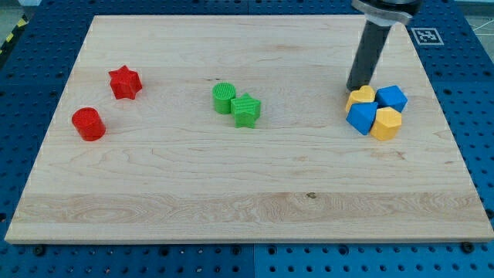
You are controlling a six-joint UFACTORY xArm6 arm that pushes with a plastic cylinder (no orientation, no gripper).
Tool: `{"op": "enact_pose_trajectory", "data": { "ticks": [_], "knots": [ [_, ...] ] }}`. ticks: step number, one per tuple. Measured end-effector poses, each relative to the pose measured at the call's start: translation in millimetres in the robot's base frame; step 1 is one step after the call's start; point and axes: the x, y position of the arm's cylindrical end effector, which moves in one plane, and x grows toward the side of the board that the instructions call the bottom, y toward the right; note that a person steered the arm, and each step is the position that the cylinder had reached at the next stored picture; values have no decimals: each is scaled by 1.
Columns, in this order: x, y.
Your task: Move the blue cube to the yellow heart
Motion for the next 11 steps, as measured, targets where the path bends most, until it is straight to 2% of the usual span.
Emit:
{"op": "enact_pose_trajectory", "data": {
  "ticks": [2,3,4,5,6,8,11],
  "knots": [
    [2,19],
    [24,101],
    [25,108],
    [26,108],
    [54,98],
    [57,86],
    [57,29]
  ]
}}
